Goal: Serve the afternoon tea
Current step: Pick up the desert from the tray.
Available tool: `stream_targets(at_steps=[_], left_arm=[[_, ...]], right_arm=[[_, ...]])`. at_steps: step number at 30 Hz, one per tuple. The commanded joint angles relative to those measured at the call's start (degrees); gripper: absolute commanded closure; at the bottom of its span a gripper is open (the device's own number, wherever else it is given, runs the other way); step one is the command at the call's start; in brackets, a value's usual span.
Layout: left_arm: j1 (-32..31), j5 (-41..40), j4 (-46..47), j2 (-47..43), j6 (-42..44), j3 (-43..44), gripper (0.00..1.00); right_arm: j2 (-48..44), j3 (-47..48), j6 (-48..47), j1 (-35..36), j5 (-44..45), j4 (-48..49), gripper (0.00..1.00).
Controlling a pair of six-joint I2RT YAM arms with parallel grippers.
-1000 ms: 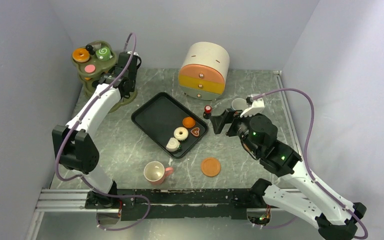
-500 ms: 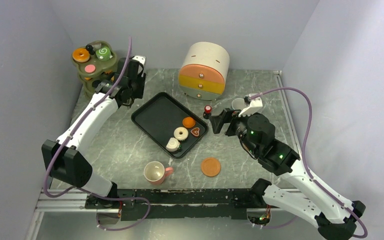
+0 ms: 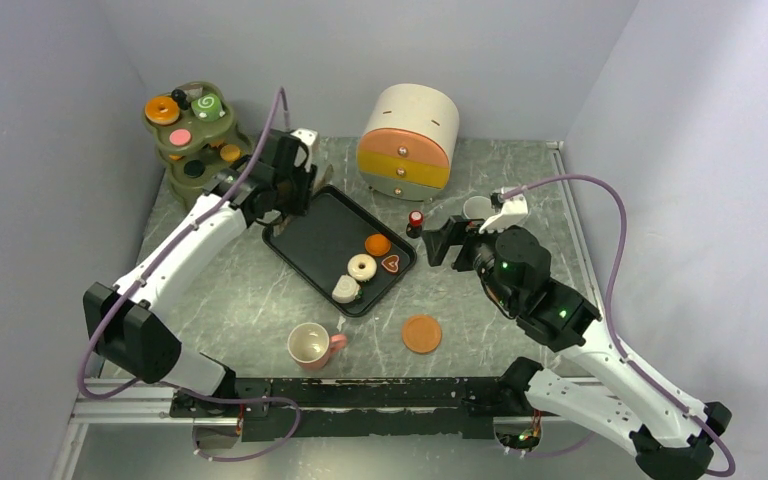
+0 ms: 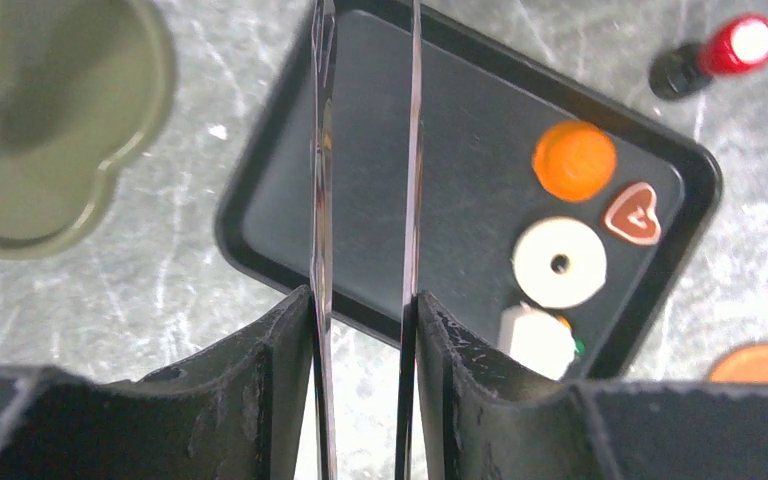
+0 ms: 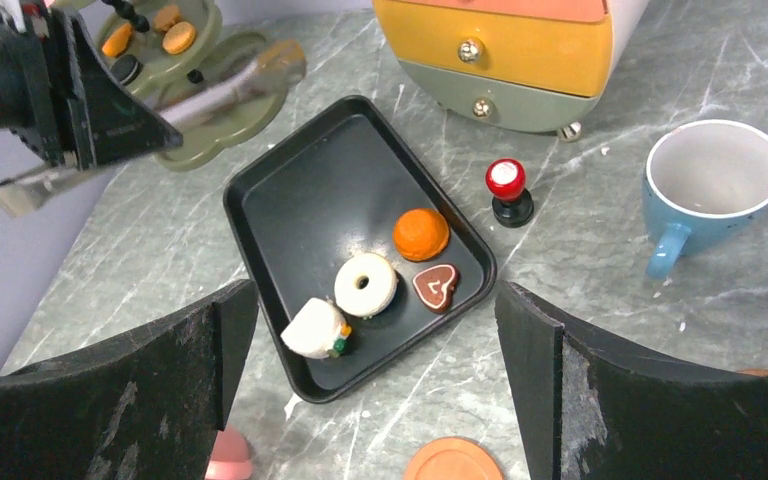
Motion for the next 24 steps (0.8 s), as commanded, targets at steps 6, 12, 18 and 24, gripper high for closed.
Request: stream_targets(at_steps=[6,12,18,24], left_arm=[[-8.7,4.9,-1.2,-1.3,-3.5,-6.1,0.54],[-13.4,5.5,-0.4,-0.7,-4.7,-7.4,0.53],[-16.2,4.4,2.1,1.4,-4.8,-7.8,0.51],[-17.6,4.3,3.7,4.6,-4.5,-7.4,0.51]], right_arm=[[-1.6,1.7,-1.2,-0.3,3.2,-1.2,0.07],[-1.7,3.4,-3.9,-0.3,6.1,-0.2,0.07],[-1.3,3.5,-4.4,-0.3,5.1,0.1,0.06],[-1.2,2.4,-5.2,-0.3,4.0,2.2,0.06]])
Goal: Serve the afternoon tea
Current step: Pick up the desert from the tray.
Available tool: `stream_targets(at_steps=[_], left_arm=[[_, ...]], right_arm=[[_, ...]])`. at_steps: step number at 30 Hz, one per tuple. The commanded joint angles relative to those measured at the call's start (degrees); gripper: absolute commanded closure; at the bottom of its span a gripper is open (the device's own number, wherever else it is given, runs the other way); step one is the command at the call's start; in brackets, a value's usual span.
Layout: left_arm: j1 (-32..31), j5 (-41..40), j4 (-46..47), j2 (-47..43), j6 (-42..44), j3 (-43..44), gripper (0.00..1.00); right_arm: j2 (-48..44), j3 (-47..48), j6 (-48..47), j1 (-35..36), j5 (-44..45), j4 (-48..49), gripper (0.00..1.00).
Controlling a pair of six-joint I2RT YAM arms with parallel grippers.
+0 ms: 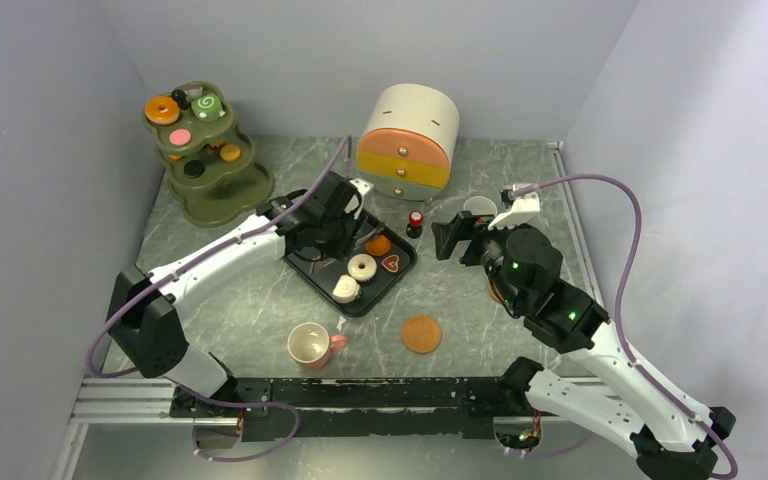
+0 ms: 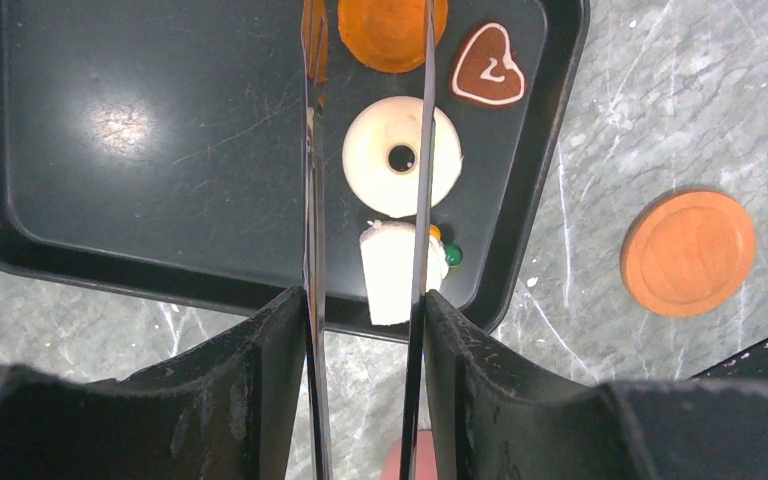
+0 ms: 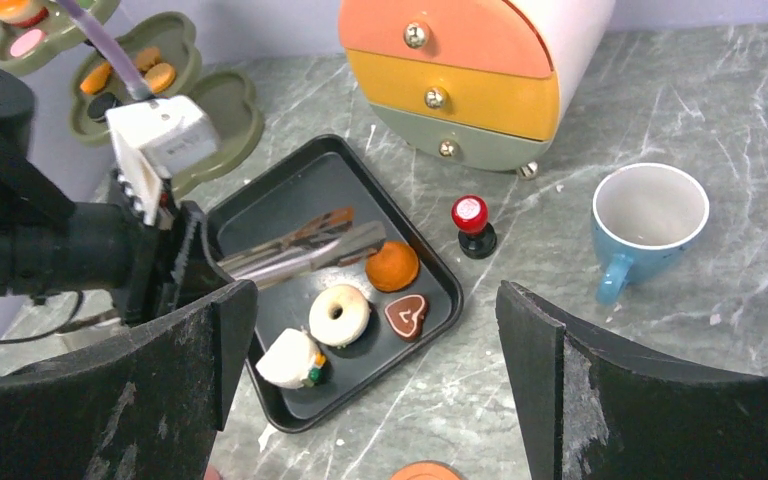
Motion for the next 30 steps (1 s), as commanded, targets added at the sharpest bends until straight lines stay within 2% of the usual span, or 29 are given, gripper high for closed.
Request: stream_targets(at_steps=[1,14,30], left_arm=[[-1.2,0.8,3.3,2.5,-0.2,0.4,0.50],[-2.0,1.1,4.5,8.2,1.1,0.4,0.49],[-2.3,-1.2,5.1,9.6,1.8,0.1,0.47]], right_arm=[[0.0,0.3,-1.7,-0.3,-0.6,2.8,0.06],[-0.1,-0.9,-1.6,-0.3,-1.9,3.8,0.05],[1.5,0.2,-1.2,-0.3,-3.4,4.4,0.05]])
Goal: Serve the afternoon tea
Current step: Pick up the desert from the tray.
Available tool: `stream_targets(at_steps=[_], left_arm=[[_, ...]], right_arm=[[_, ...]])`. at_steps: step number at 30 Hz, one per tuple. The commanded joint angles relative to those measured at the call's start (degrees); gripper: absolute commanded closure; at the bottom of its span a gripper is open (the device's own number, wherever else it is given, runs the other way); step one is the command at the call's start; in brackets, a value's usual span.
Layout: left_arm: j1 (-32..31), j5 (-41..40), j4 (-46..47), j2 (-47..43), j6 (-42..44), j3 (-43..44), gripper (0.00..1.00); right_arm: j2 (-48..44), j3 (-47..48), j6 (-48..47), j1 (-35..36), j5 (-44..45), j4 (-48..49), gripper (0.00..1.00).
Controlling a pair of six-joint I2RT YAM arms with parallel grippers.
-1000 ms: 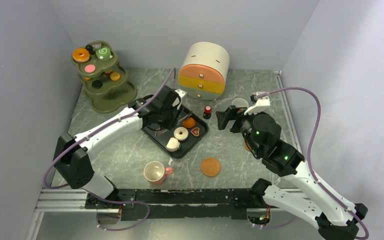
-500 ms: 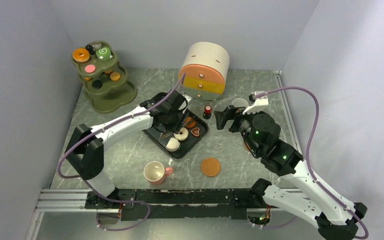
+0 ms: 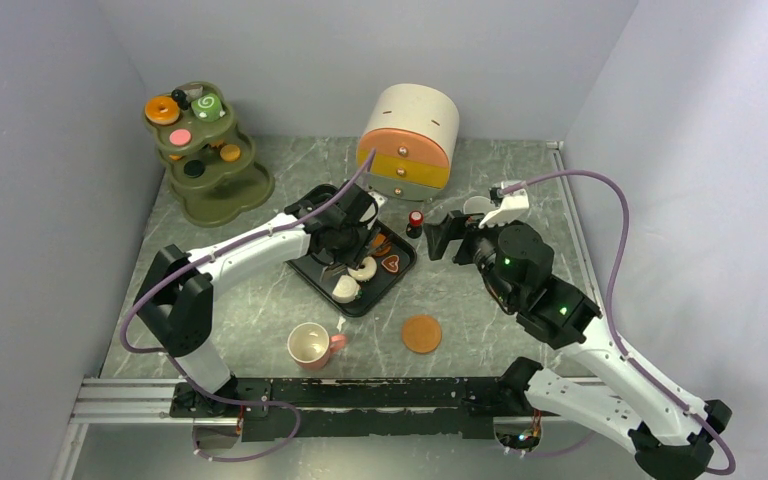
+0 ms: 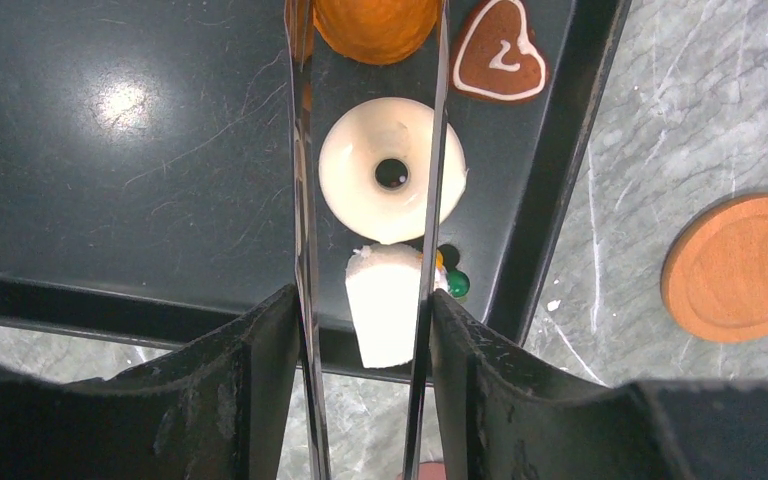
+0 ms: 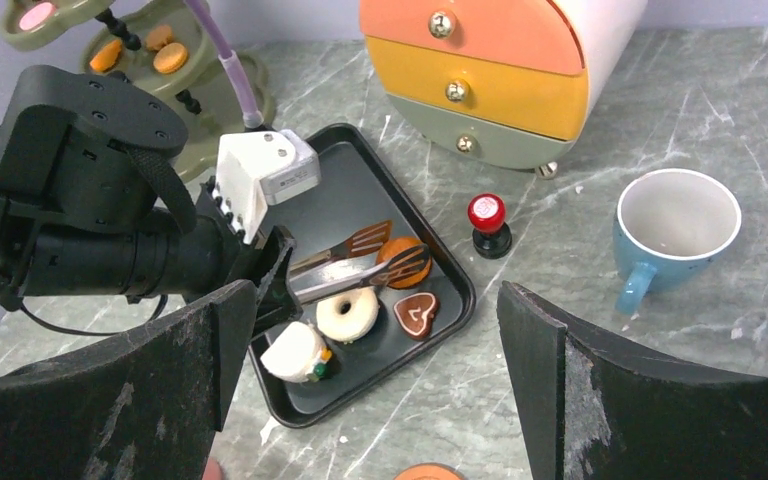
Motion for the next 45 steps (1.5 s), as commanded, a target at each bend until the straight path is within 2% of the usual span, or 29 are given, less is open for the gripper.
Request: stream_targets(at_steps=[1,11,33,45], left_arm=[[-0.6,-1.0,1.8,0.7,0.5,0.3,0.48],[-0.6,-8.2,0.4,-1.5,0.3,-0.4,0.57],[-0.3,-16.1,-2.7,-1.5,-1.1,3.5,0.60],[3.9,-19.8,-3.1,-3.9,0.2,4.5,0.60]], right_arm=[[-0.7,0.5,0.1,-0.3,-0.9,2.1,0.05],[-0.5,-0.1,0.7,-0.3,-1.2,2.2,0.05],[0.1,-1.1,1.9,-0.3,-3.9,4.6,0.05],[-0.2,-2.1,3.2,-0.3,-5.7,5.4,0.05]])
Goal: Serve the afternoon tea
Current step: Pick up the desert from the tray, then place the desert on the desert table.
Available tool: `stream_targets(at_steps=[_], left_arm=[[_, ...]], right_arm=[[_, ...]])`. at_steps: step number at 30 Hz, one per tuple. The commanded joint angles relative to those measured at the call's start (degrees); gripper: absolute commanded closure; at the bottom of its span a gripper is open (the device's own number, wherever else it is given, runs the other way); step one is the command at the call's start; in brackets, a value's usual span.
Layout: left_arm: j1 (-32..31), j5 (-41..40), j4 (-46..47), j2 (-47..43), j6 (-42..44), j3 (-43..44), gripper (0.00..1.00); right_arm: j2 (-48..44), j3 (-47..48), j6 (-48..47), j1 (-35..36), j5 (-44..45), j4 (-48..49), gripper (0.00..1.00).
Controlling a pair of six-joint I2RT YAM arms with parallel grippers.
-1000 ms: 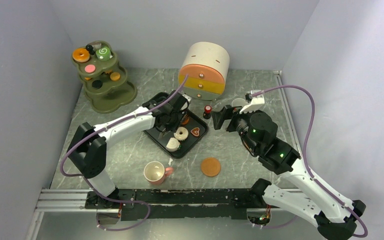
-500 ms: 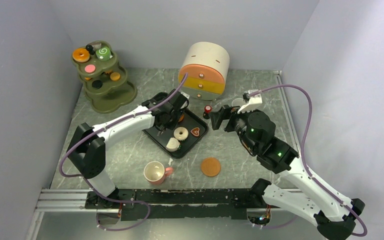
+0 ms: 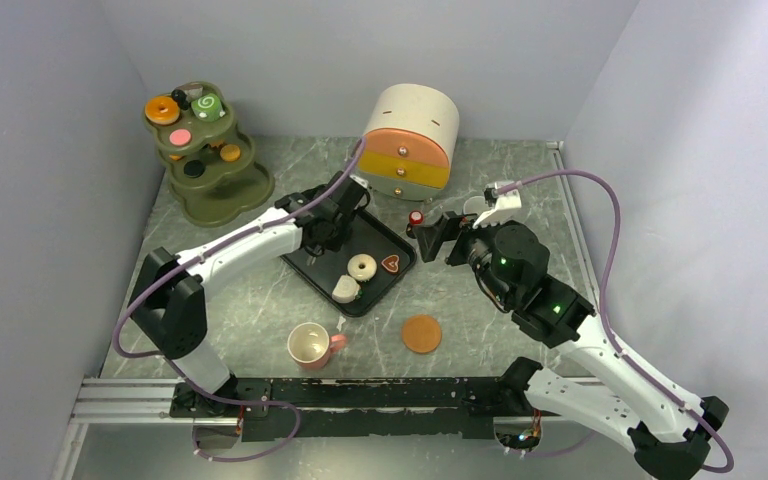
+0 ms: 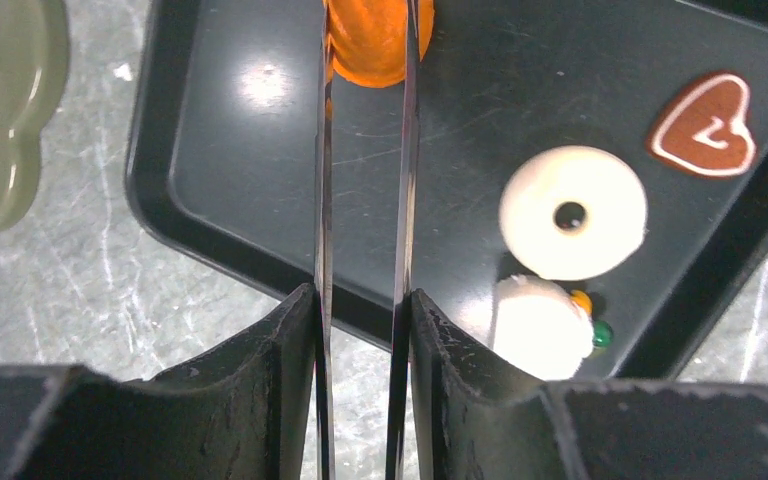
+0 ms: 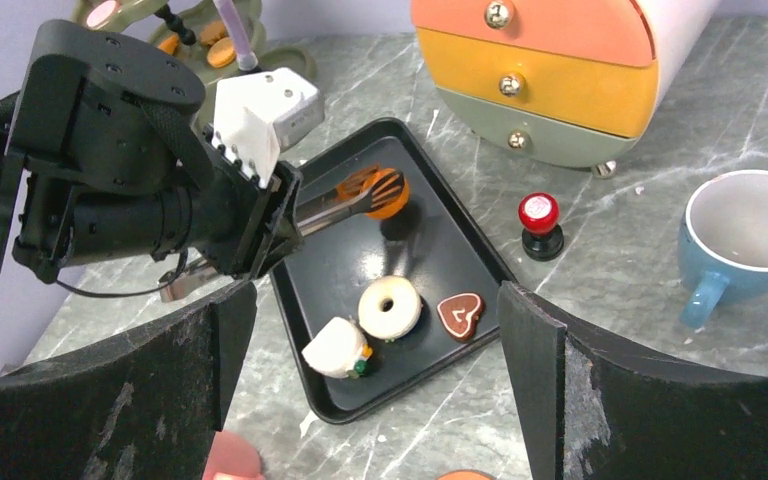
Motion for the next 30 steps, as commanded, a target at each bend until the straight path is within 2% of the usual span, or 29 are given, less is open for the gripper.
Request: stream_targets(at_steps=[1,11,30], left_arm=[[2.7,-4.0,0.5,-2.9,0.8,2.3,0.60],[9.5,-5.0,4.2,-3.4,2.5,2.0,0.60],[17.8,-17.2,8.5,8.3,8.8,7.9,0.61]], right_arm=[[-0.9,-0.6,1.2,-0.3,-1.2,1.7,0.05],[-2.8,-1.9,2.4,-0.3,-1.7,1.5,0.06],[-6.3,-3.6,2.8,-0.3,-1.6,1.8,0.06]])
